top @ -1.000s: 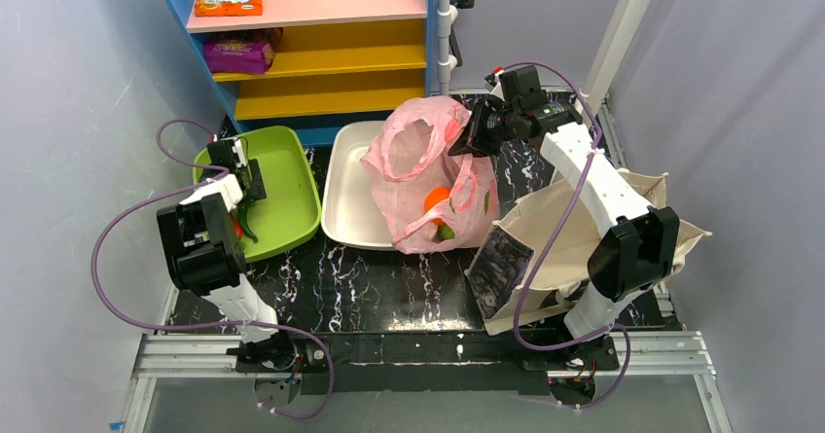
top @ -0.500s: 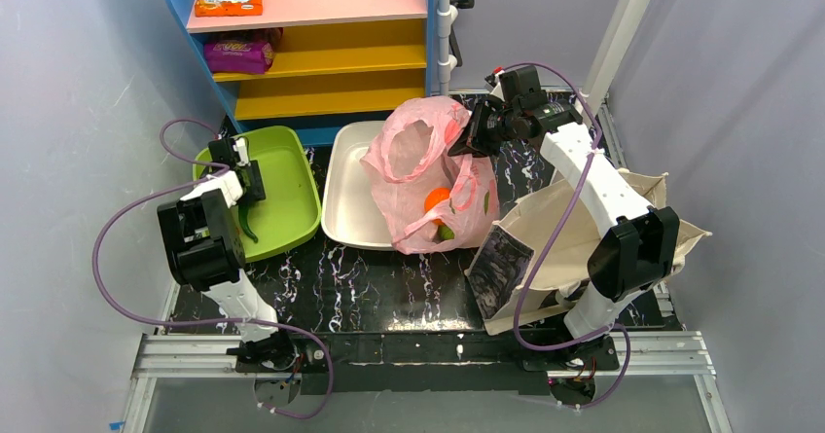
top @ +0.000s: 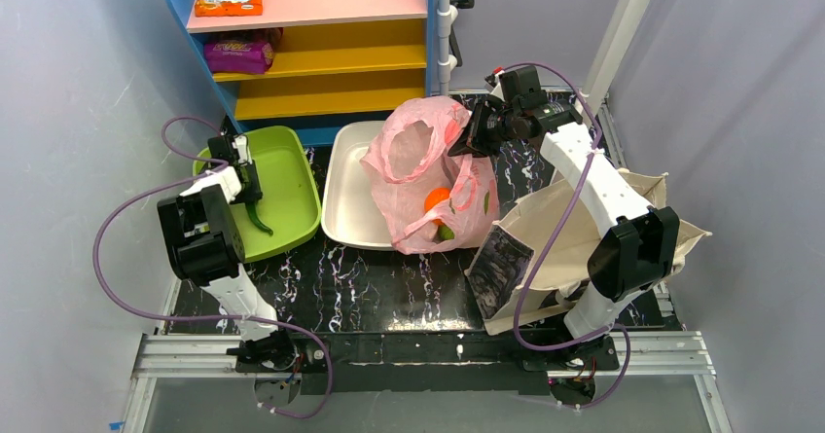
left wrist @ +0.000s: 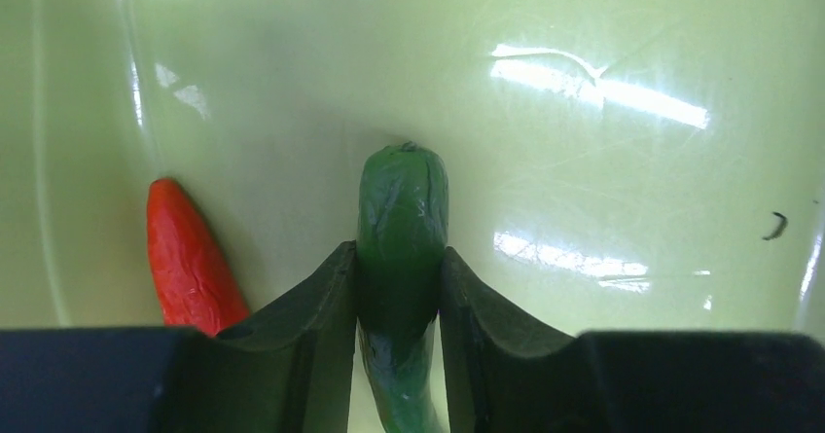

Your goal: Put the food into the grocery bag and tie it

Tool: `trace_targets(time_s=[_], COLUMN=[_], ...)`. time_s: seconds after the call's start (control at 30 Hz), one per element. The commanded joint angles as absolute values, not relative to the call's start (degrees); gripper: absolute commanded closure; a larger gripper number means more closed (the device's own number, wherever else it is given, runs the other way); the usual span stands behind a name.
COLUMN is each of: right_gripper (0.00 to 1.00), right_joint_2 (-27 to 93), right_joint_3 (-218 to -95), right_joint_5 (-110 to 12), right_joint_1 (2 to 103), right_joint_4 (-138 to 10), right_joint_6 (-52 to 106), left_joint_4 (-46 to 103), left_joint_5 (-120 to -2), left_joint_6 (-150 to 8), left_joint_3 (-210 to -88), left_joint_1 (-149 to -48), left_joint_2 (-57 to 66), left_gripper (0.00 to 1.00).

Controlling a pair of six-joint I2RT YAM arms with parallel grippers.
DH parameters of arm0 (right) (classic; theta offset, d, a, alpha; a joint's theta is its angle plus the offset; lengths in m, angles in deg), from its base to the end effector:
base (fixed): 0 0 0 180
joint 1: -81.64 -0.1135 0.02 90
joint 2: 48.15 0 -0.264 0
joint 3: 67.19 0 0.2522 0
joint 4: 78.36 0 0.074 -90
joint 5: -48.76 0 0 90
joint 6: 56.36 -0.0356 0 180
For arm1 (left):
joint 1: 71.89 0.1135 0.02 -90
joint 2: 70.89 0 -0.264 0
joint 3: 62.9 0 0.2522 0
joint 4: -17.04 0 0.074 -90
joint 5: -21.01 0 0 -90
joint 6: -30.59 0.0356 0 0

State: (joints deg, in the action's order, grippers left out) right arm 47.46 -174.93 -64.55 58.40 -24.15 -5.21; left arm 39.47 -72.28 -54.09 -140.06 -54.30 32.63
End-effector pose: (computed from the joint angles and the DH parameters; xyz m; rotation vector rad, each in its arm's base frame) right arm 0.3359 0.1596 0.3577 0.1099 2.4502 0.9914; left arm 0.3615 0.1167 0.1758 -0.2865 2.4192 0.2505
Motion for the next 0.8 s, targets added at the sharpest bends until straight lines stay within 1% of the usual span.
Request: trace_targets(time_s=[0.0,0.1,0.2,0.43,0.5,0.57,0.67,0.77], right_gripper=[0.99,0.99,0.99,0.99,0.99,0.99,0.99,0.99], right_joint_2=[46.03,45.65,45.07,45.14,45.28,45.42,45.58,45.79], right_joint_3=[-177.5,-178.33,-178.86,-179.04,-179.39,-179.56,-179.44,-178.93], right_joint_5=[-64.98,-64.05,-62.96,-62.63,-62.25,-61.72,-61.46,-61.74], right_joint_1=[58.43,58.42,58.39,58.29,58.27,58.26,58.24,58.17], right_joint_4=[-24.11,-23.54,-23.03,-22.73,-22.52,-22.63,-22.8,-22.58], right_joint_6=[-5.4,-5.06,-4.72,-4.96,-5.06,-5.17,-5.33,-5.4], left_joint_4=[41.64,38.29,36.48,39.76,41.2,40.79,39.46,35.97], left_joint_5=[-66.07,-62.23,-61.27,-55.58,-52.24,-45.66,-39.23,-37.48], left_joint_6=[-54.97,-57.38,-62.04,-70.33,-76.57,-83.36,-90.77,-93.36], left_joint_3=[-142.07,-140.71,-140.09,-142.42,-143.07,-142.81,-142.57,-141.22], left_joint_1=[-53.83,-53.84,-53.85,-53.85,-53.8,-53.86,-54.44,-56.15], left_joint_2=[31.64,28.32,25.03,17.98,15.88,14.39,12.91,9.89], left_gripper=[1.0,1.0,1.0,1.0,1.0,1.0,1.0,1.0])
